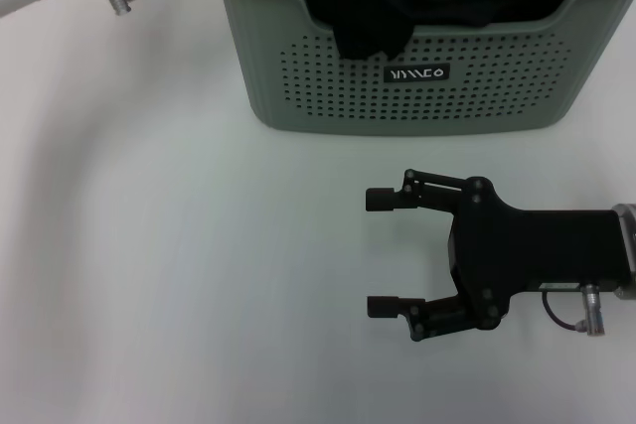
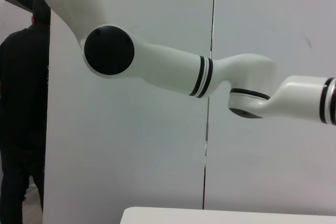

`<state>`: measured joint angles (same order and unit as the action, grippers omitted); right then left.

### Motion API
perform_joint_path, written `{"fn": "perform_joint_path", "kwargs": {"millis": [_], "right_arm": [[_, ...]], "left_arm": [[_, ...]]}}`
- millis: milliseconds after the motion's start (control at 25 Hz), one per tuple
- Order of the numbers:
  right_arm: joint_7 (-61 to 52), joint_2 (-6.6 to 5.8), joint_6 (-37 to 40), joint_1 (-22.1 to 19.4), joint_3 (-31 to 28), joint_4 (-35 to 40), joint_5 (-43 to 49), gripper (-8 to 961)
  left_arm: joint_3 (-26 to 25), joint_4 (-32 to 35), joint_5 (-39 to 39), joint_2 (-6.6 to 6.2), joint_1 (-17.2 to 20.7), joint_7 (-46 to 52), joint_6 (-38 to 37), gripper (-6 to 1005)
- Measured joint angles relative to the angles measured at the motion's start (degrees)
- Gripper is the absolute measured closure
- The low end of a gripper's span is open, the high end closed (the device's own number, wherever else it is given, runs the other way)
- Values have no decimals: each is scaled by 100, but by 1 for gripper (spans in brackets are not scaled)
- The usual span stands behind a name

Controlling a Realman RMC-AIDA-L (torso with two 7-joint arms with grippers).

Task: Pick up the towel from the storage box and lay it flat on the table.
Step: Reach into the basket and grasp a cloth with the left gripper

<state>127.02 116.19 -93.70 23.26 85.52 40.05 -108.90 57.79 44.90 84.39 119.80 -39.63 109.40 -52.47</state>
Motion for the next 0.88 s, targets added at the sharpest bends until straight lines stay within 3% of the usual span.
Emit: {"fn": "perform_joint_path", "kwargs": {"millis": [600, 880], "right_arm": [[91, 0, 4, 37, 0, -145, -61, 82], [91, 0, -51, 2, 14, -150, -61, 82]], "left_arm": [[631, 68, -145, 14, -80, 157, 52, 327], [736, 77, -262, 30, -64, -39, -67, 588]]}}
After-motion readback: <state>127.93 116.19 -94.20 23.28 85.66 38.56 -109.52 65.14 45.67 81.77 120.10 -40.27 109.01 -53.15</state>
